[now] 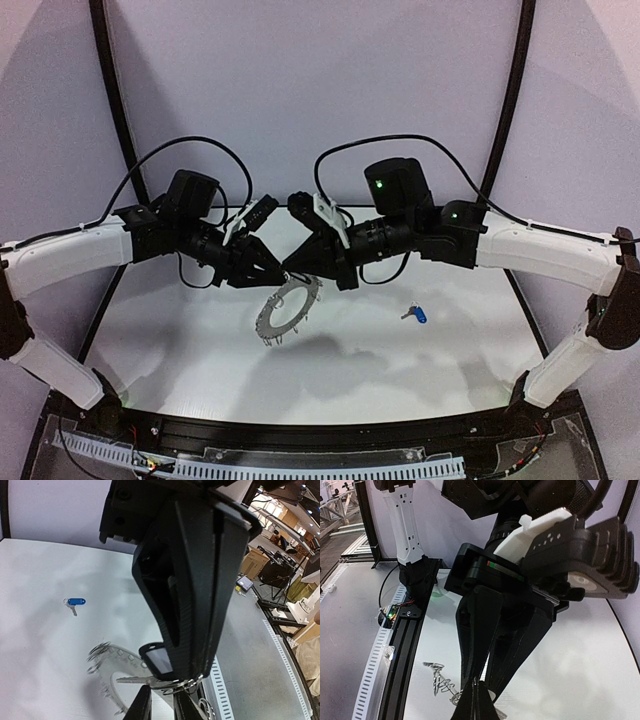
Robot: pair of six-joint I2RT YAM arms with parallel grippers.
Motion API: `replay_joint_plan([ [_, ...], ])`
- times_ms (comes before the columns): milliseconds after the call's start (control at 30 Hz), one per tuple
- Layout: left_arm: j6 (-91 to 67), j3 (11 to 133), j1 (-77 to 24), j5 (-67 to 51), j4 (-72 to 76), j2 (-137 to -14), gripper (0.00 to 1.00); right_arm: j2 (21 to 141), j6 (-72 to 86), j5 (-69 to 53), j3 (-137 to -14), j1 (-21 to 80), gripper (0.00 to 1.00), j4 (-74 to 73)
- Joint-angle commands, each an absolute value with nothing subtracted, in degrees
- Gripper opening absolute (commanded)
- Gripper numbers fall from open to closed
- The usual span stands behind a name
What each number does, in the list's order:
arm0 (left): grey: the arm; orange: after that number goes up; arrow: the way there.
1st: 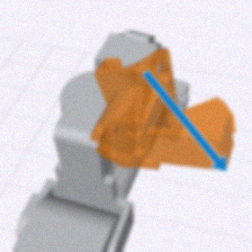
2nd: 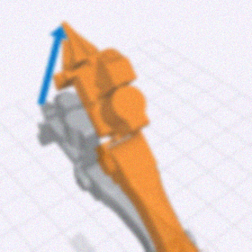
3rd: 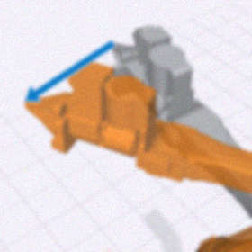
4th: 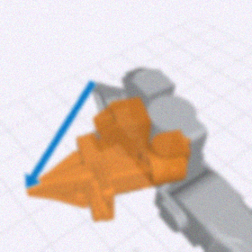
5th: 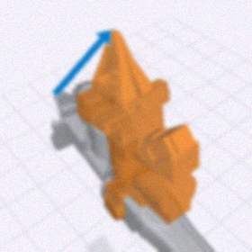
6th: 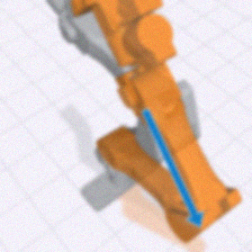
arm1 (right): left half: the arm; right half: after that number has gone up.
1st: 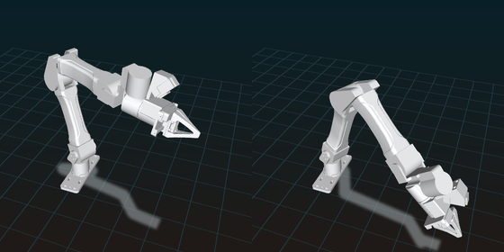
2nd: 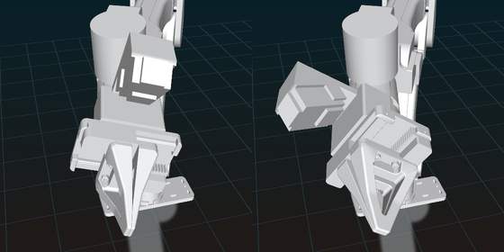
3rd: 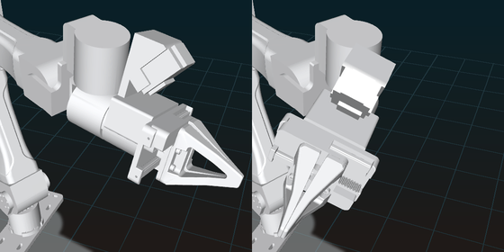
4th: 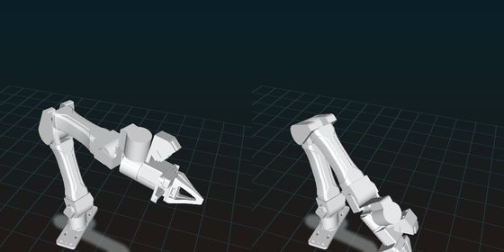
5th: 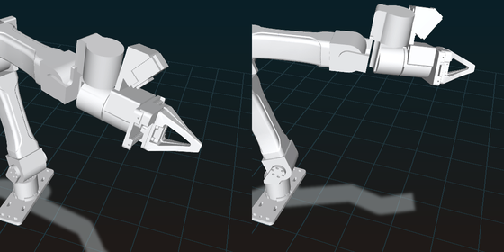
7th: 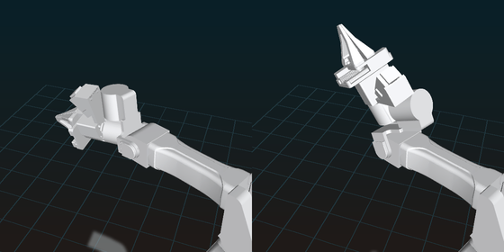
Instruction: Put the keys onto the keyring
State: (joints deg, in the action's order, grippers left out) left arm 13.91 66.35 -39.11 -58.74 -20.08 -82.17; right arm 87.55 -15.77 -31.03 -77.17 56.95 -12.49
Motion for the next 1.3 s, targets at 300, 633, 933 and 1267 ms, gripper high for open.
replay_joint_plan([
  [300, 15.14, 68.21, -39.17, -60.74, -19.71, -81.96, 0.01, 88.39, -14.79, -29.67, -78.74, 56.49, 0.00, -9.59],
  [633, -2.84, 63.55, -39.16, -50.10, -7.74, -77.60, 0.01, 86.00, -20.56, -24.38, -77.52, 56.55, 0.00, -14.76],
  [933, -13.06, 57.30, -39.19, -43.60, 5.54, -73.37, 0.01, 84.50, -23.65, -23.70, -74.76, 56.51, 0.00, -13.51],
  [1267, -23.05, 56.45, -39.20, -42.93, 13.90, -73.76, 0.01, 86.56, -26.78, -18.09, -71.89, 58.37, 0.00, -8.00],
])
